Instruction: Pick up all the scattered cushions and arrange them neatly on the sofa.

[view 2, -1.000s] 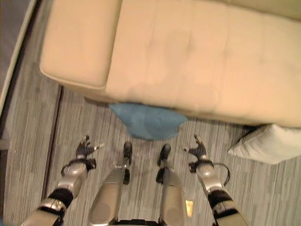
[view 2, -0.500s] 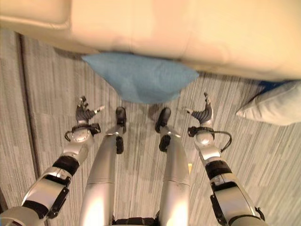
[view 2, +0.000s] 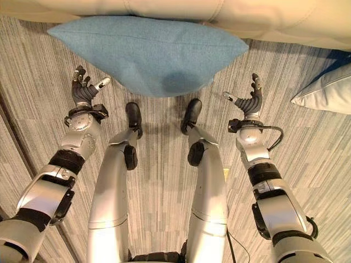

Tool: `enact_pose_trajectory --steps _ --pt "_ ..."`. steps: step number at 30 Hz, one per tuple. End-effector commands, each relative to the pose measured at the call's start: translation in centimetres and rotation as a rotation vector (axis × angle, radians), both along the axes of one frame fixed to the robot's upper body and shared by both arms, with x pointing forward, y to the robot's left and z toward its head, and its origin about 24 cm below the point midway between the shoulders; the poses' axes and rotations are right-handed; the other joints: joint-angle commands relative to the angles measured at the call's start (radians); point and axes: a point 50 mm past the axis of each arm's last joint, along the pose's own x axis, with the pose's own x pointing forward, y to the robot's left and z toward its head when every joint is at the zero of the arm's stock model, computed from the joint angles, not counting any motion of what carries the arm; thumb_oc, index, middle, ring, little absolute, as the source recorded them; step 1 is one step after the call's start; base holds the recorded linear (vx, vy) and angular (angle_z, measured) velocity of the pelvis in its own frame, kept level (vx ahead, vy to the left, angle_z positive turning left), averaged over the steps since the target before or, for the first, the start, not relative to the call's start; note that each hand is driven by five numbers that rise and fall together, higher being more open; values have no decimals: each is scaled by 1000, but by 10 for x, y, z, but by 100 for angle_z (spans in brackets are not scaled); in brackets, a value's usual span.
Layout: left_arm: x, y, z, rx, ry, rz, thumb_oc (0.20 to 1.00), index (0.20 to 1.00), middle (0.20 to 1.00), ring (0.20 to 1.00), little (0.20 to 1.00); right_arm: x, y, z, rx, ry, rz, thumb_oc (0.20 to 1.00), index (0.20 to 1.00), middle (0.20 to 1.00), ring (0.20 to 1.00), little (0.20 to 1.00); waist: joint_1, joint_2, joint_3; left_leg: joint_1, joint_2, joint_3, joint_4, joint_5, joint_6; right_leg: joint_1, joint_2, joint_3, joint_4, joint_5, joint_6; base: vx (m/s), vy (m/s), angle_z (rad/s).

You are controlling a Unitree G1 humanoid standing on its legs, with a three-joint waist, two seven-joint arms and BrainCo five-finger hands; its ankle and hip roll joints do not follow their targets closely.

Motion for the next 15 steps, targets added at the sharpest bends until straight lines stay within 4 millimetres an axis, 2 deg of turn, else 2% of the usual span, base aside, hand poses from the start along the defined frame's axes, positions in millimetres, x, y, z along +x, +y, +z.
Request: enact_pose_trajectory --steps 1,4,6,8,10,11,12,15 --pt "-8 9 -20 -3 19 33 1000 1000 1000 1000 1000 -9 3 -7 -31 -23 48 1000 1000 1000 1000 1000 -10 21 -81 4 -37 -86 -9 -13 -37 11 -17 62 32 -29 137 41 34 -2" --pt "-5 4 2 31 -38 18 1000 1000 1000 1000 1000 -5 13 15 -73 -78 88 1000 1000 1000 1000 1000 -11 21 -80 -32 -39 -84 13 -16 -35 -32 -13 73 53 -29 137 33 8 -3" --pt "-5 0 10 34 -63 4 1000 1000 1000 1000 1000 -4 17 21 -82 -93 104 1000 1000 1000 1000 1000 -12 22 -78 -46 -40 -86 18 -17 -34 -48 -11 79 62 -31 137 20 9 0" --pt "-4 -11 22 18 -109 -33 1000 1000 1000 1000 1000 -2 31 35 -92 -132 158 1000 1000 1000 1000 1000 -9 29 -68 -57 -38 -86 34 -18 -32 -52 -7 78 67 -34 138 39 26 -1" --pt "-4 -13 25 16 -119 -42 1000 1000 1000 1000 1000 -1 39 40 -93 -147 179 1000 1000 1000 1000 1000 -9 31 -63 -57 -36 -88 39 -18 -32 -52 -5 77 69 -34 137 7 3 -3" --pt "-3 -21 35 22 -150 -62 1000 1000 1000 1000 1000 2 56 49 -109 -169 222 1000 1000 1000 1000 1000 -7 32 -59 -58 -33 -91 45 -18 -33 -52 -1 75 70 -34 136 13 3 -5" --pt "-3 -20 36 22 -151 -61 1000 1000 1000 1000 1000 3 57 50 -109 -170 223 1000 1000 1000 1000 1000 -7 32 -57 -58 -33 -91 45 -19 -33 -52 -1 75 70 -34 136 17 3 -5" --pt "-1 -45 51 6 -194 -131 1000 1000 1000 1000 1000 6 90 67 -172 -205 300 1000 1000 1000 1000 1000 -5 37 -45 -66 -35 -97 57 -16 -33 -52 4 65 72 -32 134 8 11 -4"
